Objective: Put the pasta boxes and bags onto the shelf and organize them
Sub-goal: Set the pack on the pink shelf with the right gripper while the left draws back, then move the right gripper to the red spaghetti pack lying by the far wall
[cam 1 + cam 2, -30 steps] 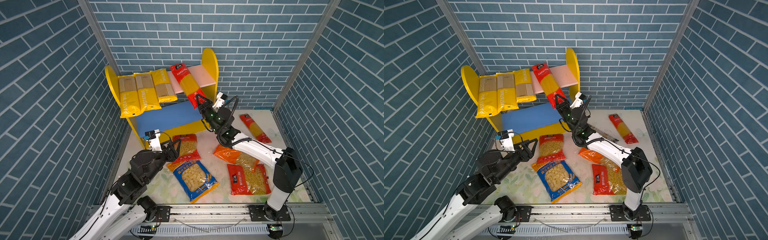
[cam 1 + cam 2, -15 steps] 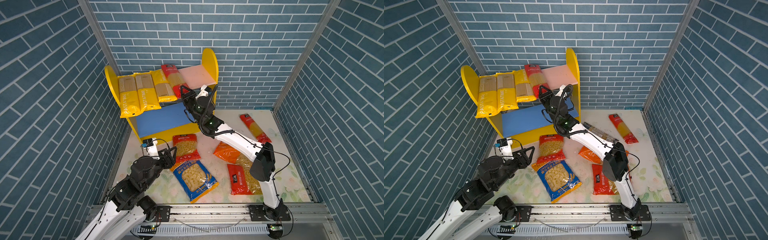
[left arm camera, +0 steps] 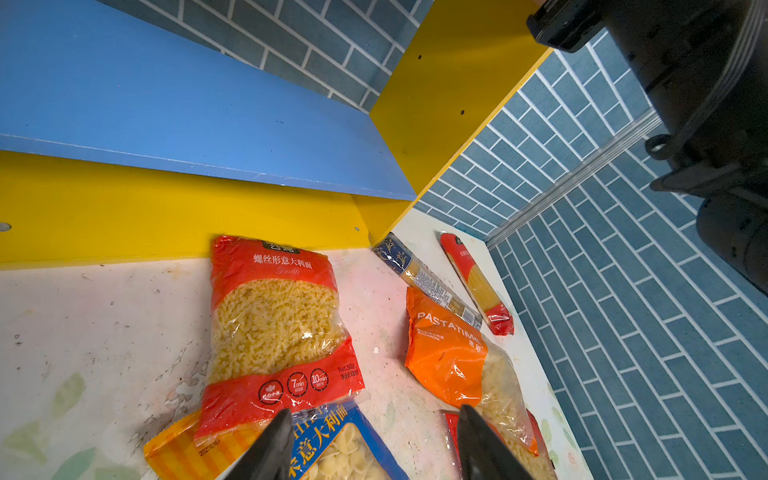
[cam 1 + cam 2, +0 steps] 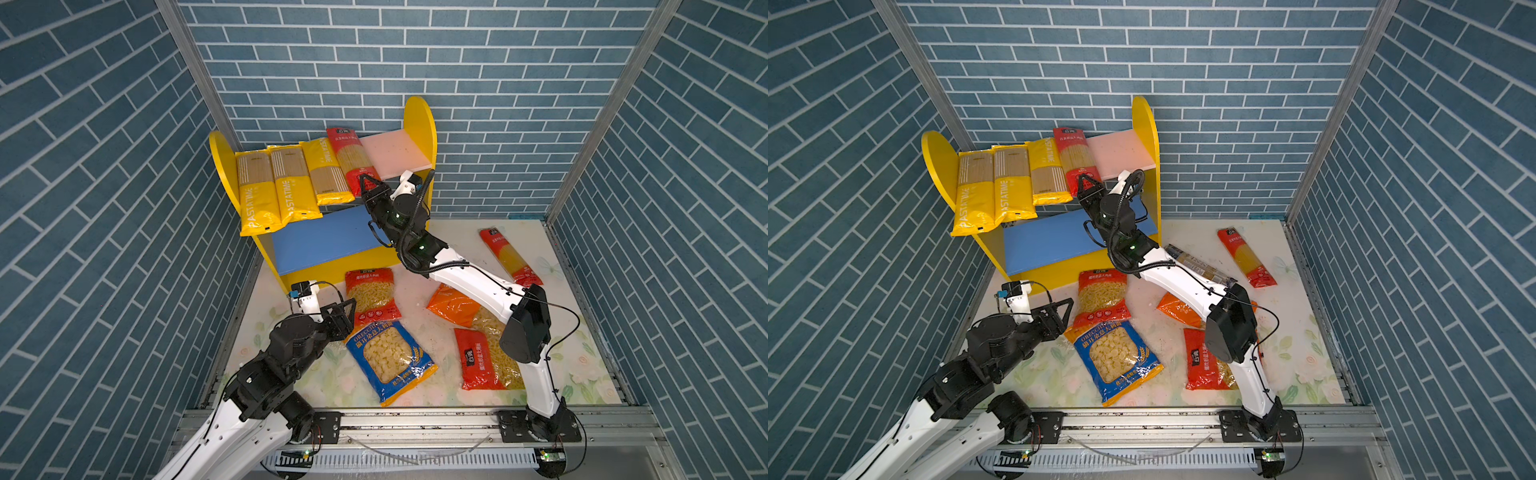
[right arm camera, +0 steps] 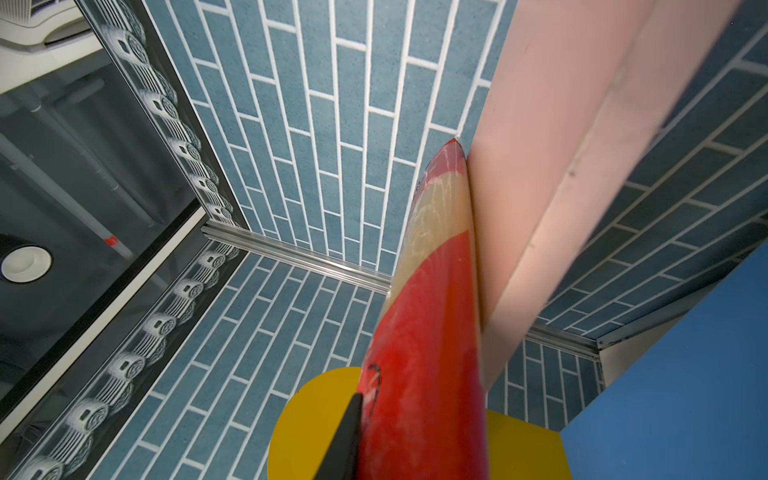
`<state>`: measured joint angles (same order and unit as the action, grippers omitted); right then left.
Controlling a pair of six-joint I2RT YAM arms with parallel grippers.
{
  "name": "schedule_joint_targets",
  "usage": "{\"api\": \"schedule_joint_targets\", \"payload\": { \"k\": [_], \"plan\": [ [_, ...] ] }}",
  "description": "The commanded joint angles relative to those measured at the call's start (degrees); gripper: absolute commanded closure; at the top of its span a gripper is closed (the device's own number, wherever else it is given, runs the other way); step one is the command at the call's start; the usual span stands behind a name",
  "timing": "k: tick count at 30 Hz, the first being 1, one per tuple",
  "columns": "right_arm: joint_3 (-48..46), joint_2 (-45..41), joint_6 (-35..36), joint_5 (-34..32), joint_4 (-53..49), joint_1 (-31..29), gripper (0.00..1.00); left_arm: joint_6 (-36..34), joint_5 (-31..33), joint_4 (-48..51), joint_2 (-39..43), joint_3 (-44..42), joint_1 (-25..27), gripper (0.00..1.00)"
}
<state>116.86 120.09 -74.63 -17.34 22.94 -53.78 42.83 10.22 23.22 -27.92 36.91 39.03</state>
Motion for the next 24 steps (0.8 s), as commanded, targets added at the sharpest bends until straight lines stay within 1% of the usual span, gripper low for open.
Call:
{"api": "schedule_joint_targets", "payload": {
  "k": [1,2,4,5,8,12,18,22,24],
  "plan": [
    [-2.2,-4.0,0.6,3.1,5.2,0.2,0.67,0.0,-0.2,-0.7,0.5,-0.3,0.2,0.37],
    [-2.4,-4.4,1.2,3.9,5.9,0.2,0.61,0.0,0.0,-0.5,0.6,-0.3,0.2,0.37],
    [-2.7,-5.4,3.7,7.0,6.6,0.1,0.46,0.0,0.0,-0.3,0.8,-0.6,0.2,0.37],
    [-3.3,-6.1,4.7,8.3,6.7,0.2,0.41,0.0,-0.1,-0.3,0.8,-0.8,0.2,0.37],
    [-8.3,-9.5,6.5,9.7,10.0,0.4,0.34,0.1,-0.4,-0.7,0.5,-0.9,0.2,0.37],
    [-17.9,-16.0,8.2,12.5,11.8,1.1,0.34,-0.4,-0.6,-1.2,0.2,-0.4,0.3,0.37],
    [-35.8,-27.6,9.8,17.3,8.2,4.5,0.35,-2.8,-2.7,-3.0,-1.4,-0.4,0.6,0.36],
    [-42.9,-31.4,9.7,20.0,7.4,6.8,0.36,-2.4,-3.5,-7.8,-4.0,-1.7,1.8,0.36],
    [-44.1,-31.8,8.9,20.5,8.1,7.1,0.39,-2.8,-3.4,-9.8,-6.0,-1.4,3.1,0.36]
  ]
}}
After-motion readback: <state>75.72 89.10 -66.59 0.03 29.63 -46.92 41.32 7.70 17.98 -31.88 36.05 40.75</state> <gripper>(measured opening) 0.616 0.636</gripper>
